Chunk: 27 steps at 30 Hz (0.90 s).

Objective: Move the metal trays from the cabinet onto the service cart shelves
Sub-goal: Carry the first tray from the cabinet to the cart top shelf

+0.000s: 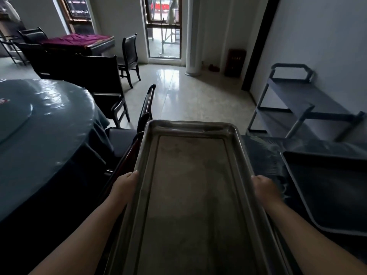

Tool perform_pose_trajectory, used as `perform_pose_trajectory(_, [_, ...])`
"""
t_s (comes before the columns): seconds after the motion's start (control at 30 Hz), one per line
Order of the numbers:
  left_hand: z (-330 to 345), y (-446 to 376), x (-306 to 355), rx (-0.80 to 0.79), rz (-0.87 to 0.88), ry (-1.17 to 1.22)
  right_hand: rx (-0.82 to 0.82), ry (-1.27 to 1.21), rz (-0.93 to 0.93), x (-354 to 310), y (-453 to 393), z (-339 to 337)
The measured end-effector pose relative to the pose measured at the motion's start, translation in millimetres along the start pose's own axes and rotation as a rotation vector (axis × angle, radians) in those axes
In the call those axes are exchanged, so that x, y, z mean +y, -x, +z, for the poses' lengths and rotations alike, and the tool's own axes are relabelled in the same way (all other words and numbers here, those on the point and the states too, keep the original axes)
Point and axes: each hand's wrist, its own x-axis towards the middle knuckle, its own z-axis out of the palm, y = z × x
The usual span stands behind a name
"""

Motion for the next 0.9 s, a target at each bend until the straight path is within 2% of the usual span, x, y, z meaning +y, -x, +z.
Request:
perform_pose_trajectory(0.23, [46.5, -129.8, 35.6, 0.004, 0.007, -0.041, -0.009, 0.016, -0.013, -37.0, -129.3, 28.7])
perform_pose_trajectory(0.33, [55.1, -198.8, 72.4, -0.018, 0.012, 0.053, 0.019, -0.006, -0.018, -72.7, -191.8, 41.8])
perform_pose_trajectory(0.57, [64.3, -346.7, 155.0, -0.038, 0.027, 0.017, 0.109, -0.02, 0.02, -147.5, -312.7, 51.9])
perform_pose_trajectory(0.77, [97.7, -449.4, 196.7, -0.085, 0.006, -0.01, 0.076, 0.049, 0.04, -181.3, -419.1, 74.3])
perform_pose_trajectory(0.9, [123.8, -525.4, 235.5, -0.062, 0.019, -0.034, 0.06, 0.041, -0.001, -214.2, -513.5, 84.1])
